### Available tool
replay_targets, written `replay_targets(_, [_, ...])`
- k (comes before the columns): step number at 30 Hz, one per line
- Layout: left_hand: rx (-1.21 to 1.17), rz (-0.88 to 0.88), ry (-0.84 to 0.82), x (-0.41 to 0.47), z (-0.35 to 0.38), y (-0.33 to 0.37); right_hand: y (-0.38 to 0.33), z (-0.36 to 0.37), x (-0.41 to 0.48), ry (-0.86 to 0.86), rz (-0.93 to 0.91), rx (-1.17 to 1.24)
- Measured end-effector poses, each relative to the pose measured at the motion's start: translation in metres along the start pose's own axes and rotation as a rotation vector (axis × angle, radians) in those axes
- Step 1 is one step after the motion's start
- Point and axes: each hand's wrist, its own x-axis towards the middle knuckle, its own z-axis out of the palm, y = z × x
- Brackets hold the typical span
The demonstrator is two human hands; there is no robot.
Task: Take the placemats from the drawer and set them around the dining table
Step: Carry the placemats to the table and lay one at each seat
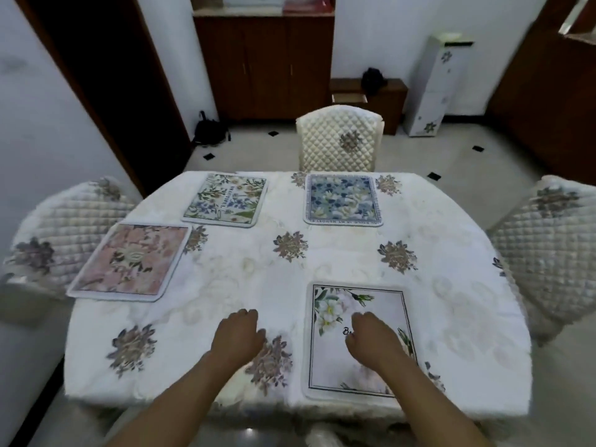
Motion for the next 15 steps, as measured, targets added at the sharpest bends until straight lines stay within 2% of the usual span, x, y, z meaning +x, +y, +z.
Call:
replay_targets(8, [-0.03,-0.306,0.168,-0.064,-0.061,-0.101,-0.123,-0.05,0.035,0.105,-0.381,-0.028])
replay_targets(15, [-0.105,-0.38,0.28,-0.104,-0.067,-0.191,-0.239,-0.021,0.027,0.033,-0.536,-0.141])
